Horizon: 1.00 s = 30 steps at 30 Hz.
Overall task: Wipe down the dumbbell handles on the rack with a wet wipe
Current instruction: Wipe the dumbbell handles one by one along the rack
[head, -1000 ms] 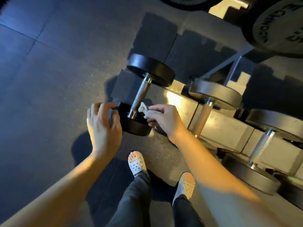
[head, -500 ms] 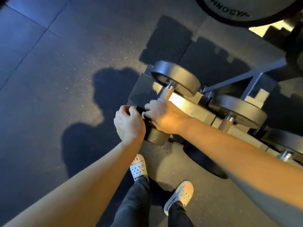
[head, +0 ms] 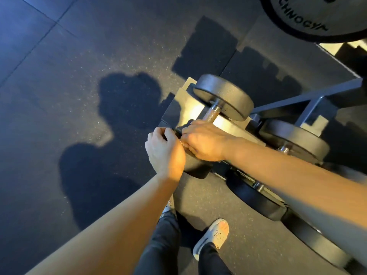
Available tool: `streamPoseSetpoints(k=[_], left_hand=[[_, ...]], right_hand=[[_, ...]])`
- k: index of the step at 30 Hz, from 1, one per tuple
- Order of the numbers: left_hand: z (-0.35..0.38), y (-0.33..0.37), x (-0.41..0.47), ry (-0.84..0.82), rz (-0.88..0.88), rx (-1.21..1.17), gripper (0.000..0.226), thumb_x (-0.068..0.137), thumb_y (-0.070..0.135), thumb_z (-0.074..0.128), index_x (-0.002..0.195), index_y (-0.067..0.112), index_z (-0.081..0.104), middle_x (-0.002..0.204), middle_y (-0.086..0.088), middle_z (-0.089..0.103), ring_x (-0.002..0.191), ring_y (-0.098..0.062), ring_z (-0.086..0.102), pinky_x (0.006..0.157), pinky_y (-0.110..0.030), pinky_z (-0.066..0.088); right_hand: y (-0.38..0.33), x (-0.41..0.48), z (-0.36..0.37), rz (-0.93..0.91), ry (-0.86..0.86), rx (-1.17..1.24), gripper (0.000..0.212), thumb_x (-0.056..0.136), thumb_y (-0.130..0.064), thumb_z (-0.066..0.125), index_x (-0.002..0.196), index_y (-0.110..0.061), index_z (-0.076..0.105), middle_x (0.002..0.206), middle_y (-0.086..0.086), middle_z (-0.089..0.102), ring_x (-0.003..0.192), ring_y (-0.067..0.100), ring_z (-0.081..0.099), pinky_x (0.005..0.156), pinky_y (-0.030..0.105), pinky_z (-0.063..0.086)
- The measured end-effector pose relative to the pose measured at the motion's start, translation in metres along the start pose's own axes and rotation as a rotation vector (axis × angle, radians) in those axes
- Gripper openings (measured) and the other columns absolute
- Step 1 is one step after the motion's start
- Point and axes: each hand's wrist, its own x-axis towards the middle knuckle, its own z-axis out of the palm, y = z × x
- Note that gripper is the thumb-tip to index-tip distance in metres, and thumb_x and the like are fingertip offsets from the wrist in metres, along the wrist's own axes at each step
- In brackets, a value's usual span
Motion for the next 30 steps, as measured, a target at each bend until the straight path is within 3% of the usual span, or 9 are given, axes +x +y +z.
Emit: streamPoseSetpoints(k=[2,4,9,13,15,18,21,26,30], left_hand=[[0.001,-0.004,0.003,-0.008,0.004,0.008,0.021,0.103,0.032,0.041,0.099,0.026,0.061,0.100,0.012,0.054,0.105,-0.014,0.052,0.077,-0.028,0.037],[0.000,-0.003,0.003,-0.022,0.015,0.048,0.023,0.103,0.031,0.042,0.104,0.022,0.063,0.101,0.008,0.054,0.108,-0.018,0.052,0.080,-0.031,0.037],[0.002,0.004,-0.002,0.025,0.026,0.106,0.022,0.099,0.034,0.039,0.090,0.028,0.058,0.095,0.013,0.053,0.104,-0.018,0.051,0.083,-0.036,0.040],[0.003,0.001,-0.001,0.051,0.035,0.109,0.023,0.096,0.034,0.038,0.083,0.030,0.057,0.096,0.009,0.057,0.104,-0.023,0.053,0.091,-0.043,0.045],[0.004,0.002,-0.001,0.063,0.020,0.126,0.023,0.098,0.030,0.039,0.085,0.027,0.058,0.094,0.010,0.055,0.103,-0.022,0.052,0.091,-0.042,0.043],[0.003,0.005,-0.003,0.070,0.016,0.146,0.024,0.098,0.031,0.039,0.091,0.025,0.062,0.098,0.007,0.057,0.104,-0.022,0.052,0.094,-0.043,0.044],[0.003,0.005,-0.003,0.088,0.036,0.156,0.028,0.097,0.033,0.039,0.095,0.023,0.065,0.101,0.004,0.062,0.101,-0.021,0.055,0.092,-0.045,0.047],[0.005,0.004,-0.002,0.108,0.034,0.144,0.026,0.098,0.029,0.041,0.093,0.019,0.065,0.095,0.002,0.064,0.092,-0.019,0.057,0.079,-0.039,0.046],[0.005,0.003,-0.002,0.114,0.026,0.143,0.027,0.099,0.028,0.040,0.096,0.016,0.064,0.094,0.004,0.062,0.085,-0.015,0.054,0.072,-0.032,0.039]], right_hand=[[0.003,-0.025,0.028,-0.084,0.179,-0.098,0.051,0.082,-0.015,0.072,0.131,-0.016,0.061,0.138,0.006,0.058,0.136,0.027,0.047,0.125,0.040,0.017],[0.002,-0.043,0.045,-0.053,0.325,-0.139,0.060,0.082,-0.010,0.071,0.139,-0.012,0.055,0.147,0.012,0.052,0.142,0.032,0.041,0.125,0.045,0.018],[-0.004,-0.034,0.059,0.048,0.656,0.034,0.025,0.084,-0.008,0.076,0.109,-0.011,0.070,0.108,0.011,0.065,0.100,0.027,0.055,0.082,0.036,0.045],[-0.026,-0.028,0.060,0.463,0.661,0.932,0.008,0.092,-0.008,0.068,0.091,-0.015,0.071,0.086,-0.008,0.067,0.081,0.007,0.062,0.075,0.023,0.049],[-0.034,-0.022,0.059,0.668,0.656,1.193,0.018,0.088,-0.004,0.072,0.081,-0.021,0.069,0.074,-0.017,0.063,0.071,-0.002,0.059,0.069,0.011,0.045],[-0.038,-0.017,0.053,0.844,0.616,1.481,0.021,0.085,-0.007,0.077,0.071,-0.020,0.070,0.069,-0.008,0.066,0.070,0.006,0.060,0.069,0.019,0.048],[-0.037,-0.017,0.054,0.916,0.573,1.633,0.023,0.085,-0.006,0.077,0.068,-0.020,0.069,0.070,-0.005,0.066,0.071,0.010,0.058,0.066,0.019,0.045],[-0.025,-0.014,0.052,0.930,0.414,1.781,0.019,0.087,0.013,0.065,0.098,-0.002,0.072,0.082,0.003,0.067,0.074,0.009,0.060,0.055,0.005,0.044],[-0.020,-0.010,0.043,0.905,0.331,1.709,0.027,0.091,0.014,0.054,0.096,-0.009,0.067,0.081,-0.001,0.065,0.082,0.012,0.062,0.079,0.017,0.050]])
